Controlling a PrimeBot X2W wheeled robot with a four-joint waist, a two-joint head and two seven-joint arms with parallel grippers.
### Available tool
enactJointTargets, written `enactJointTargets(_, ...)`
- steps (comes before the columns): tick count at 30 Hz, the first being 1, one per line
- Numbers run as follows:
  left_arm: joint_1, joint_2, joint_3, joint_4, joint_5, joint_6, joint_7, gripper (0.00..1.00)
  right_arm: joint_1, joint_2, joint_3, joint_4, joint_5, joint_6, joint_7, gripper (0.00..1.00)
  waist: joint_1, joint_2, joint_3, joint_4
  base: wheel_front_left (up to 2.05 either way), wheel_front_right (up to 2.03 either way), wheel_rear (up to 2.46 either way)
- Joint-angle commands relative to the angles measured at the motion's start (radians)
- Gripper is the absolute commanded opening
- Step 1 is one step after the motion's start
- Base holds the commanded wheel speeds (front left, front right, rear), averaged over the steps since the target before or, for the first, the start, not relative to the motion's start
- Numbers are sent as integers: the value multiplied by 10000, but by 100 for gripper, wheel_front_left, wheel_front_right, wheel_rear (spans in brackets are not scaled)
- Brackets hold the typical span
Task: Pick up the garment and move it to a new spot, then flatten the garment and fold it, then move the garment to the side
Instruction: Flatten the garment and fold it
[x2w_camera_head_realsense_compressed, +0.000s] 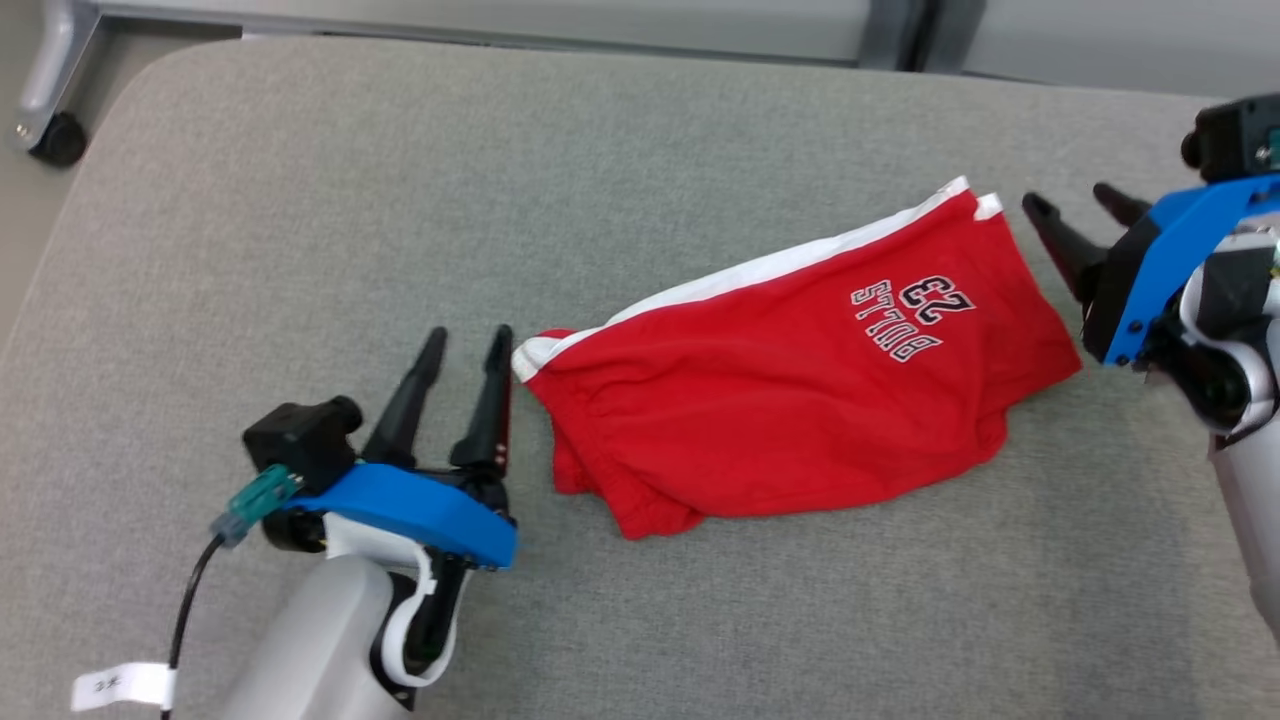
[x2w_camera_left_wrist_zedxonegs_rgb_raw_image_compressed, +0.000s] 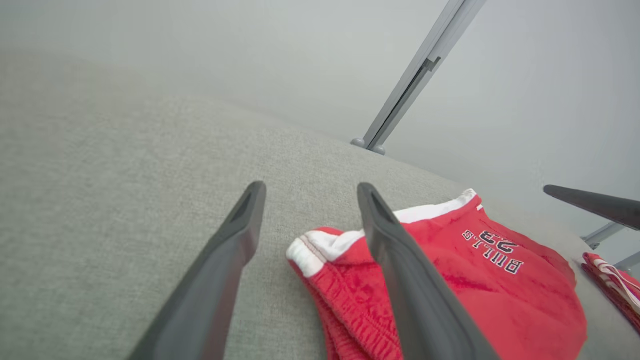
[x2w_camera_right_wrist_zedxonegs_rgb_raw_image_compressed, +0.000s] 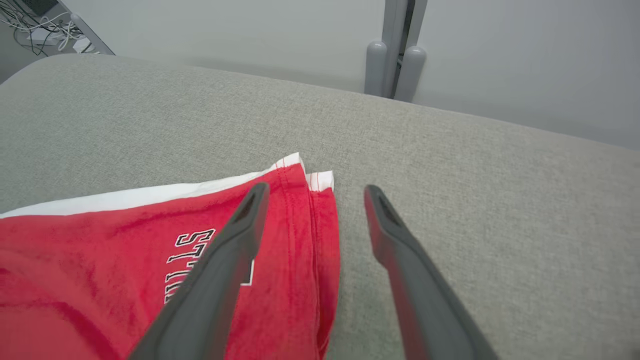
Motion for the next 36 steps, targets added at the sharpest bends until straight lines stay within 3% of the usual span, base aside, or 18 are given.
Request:
enactJointTargets(1, 100, 192, 158, -55, 275, 45, -273, 100, 258, -8, 108, 34, 187, -2, -151, 100, 0, 0, -293, -278, 0, 0, 0)
enactJointTargets(6, 263, 438, 837, -511, 1467, 272, -584, 100, 644, 147, 382, 135, 315, -2, -720, 100, 0, 0, -364, -396, 0, 0, 0)
enactJointTargets(10, 531, 284, 1496, -1143, 2427, 355, -583, 100, 616, 353, 412, 388, 172, 0, -1209, 100, 0, 0, -198, -359, 0, 0, 0)
enactJointTargets(16, 1013, -287, 2533, -1576, 3721, -49, -591, 100, -3, 834, 9, 1692, -552, -2, -2024, 100, 0, 0, 253, -36, 0, 0, 0)
enactJointTargets(21, 1139, -708, 2939, -1507, 4211, -428, -592, 100, -576, 1136, -778, 3524, -1611, -2, -1437, 100, 0, 0, 469, 350, 0, 0, 0)
enactJointTargets(25, 1182, -887, 3162, -1458, 4415, -572, -593, 100, -476, 1669, -659, 4265, -1911, 21, -656, 100, 0, 0, 486, 451, 0, 0, 0)
enactJointTargets(26, 1194, -902, 3228, -1455, 4466, -609, -593, 100, -434, 1786, -560, 4300, -1908, 27, -520, 73, 0, 0, 484, 444, 0, 0, 0)
enactJointTargets(27, 1211, -916, 3275, -1448, 4491, -619, -593, 100, -394, 1870, -433, 4231, -1907, 40, -491, 0, 0, 0, 475, 424, 0, 0, 0)
enactJointTargets(30, 1324, -991, 3436, -1431, 4603, -674, -593, 100, -168, 1895, -222, 3873, -1636, 52, -602, 0, 0, 0, 353, 274, 0, 0, 0)
enactJointTargets(36, 1575, -1037, 3537, -1391, 4761, -737, -594, 100, 364, 1114, -587, 2897, -1491, -6, -1282, 0, 0, 0, -154, -108, 0, 0, 0)
